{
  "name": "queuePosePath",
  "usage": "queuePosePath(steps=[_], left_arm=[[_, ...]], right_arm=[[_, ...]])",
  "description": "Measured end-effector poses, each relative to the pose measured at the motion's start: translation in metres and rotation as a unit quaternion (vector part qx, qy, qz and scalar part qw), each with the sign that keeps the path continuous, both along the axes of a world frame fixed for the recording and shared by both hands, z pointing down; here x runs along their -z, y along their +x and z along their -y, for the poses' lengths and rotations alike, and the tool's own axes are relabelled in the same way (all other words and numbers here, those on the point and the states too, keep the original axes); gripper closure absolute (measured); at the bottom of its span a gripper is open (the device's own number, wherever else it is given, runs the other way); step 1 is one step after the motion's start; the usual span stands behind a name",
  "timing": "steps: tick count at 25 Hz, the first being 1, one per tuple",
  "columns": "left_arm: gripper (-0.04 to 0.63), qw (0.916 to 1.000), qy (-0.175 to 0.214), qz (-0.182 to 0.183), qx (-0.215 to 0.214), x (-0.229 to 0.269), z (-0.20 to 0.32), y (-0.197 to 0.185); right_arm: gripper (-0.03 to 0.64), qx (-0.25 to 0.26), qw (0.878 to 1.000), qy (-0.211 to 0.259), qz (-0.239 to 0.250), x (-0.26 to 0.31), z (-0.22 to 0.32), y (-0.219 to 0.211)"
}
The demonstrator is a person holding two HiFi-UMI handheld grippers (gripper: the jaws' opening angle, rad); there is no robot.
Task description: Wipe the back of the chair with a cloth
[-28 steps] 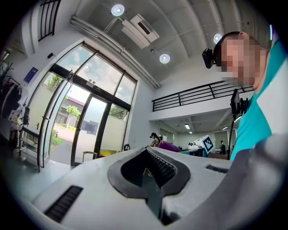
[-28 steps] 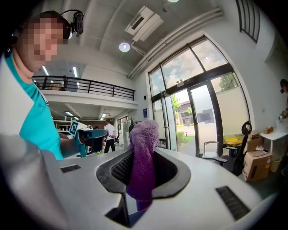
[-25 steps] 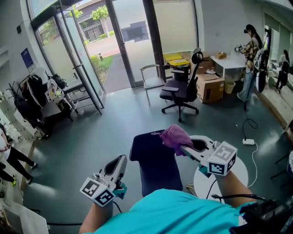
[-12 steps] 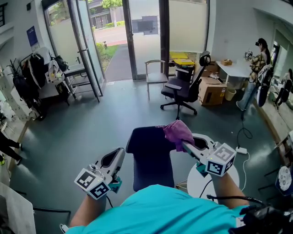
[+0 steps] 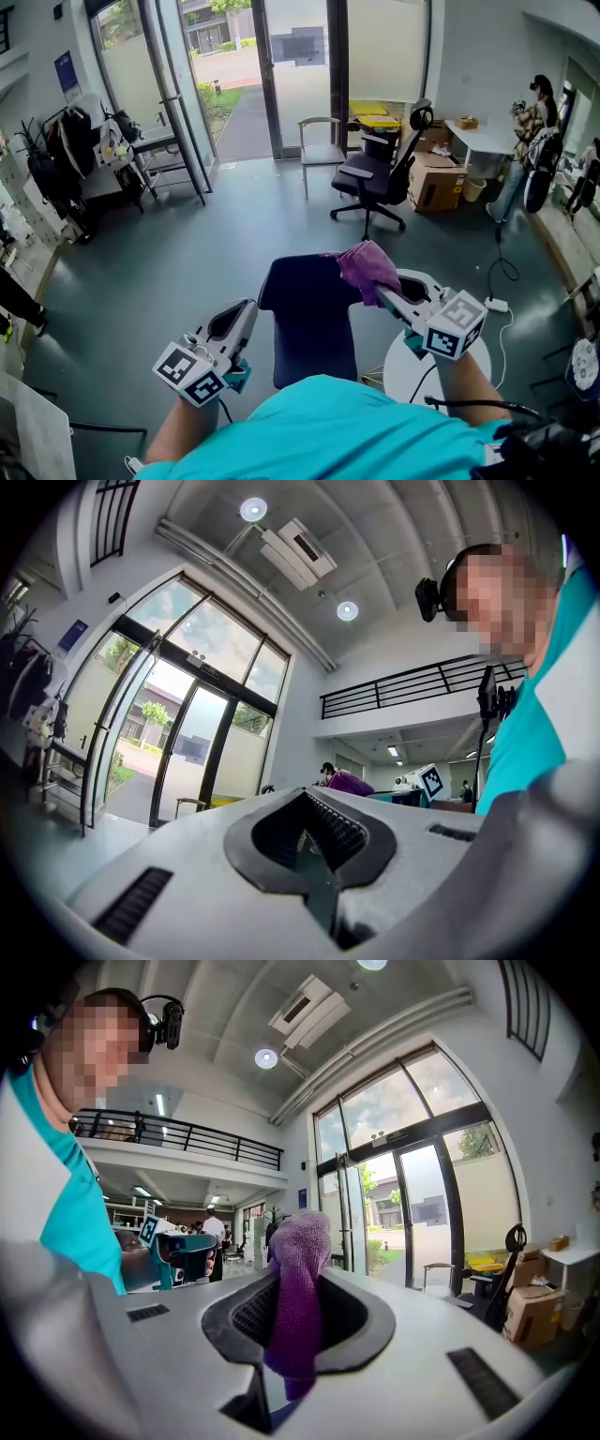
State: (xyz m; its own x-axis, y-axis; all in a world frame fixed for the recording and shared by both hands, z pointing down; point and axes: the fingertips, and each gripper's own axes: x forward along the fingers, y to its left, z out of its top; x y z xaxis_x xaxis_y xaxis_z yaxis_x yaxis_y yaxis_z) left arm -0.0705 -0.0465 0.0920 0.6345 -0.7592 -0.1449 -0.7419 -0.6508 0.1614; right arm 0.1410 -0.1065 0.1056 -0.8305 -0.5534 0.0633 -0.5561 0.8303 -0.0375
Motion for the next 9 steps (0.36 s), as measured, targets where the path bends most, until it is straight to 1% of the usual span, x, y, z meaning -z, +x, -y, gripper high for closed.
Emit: queuePosePath(steps=[4, 9], left_arm=[[0.592, 1.0000, 0.000, 0.001, -0.002, -0.0008, -0.0026, -0.0028], [0.592, 1.0000, 0.001, 0.004, -0.003, -0.0039, 0.0030, 0.0043]], right_arm=[[0.541, -0.001, 1.000, 0.003, 0.001, 0.0004, -0.0029, -0.0029], [0.541, 0.000, 1.000, 0.009, 0.001, -0.0009, 0.0024, 0.0020]])
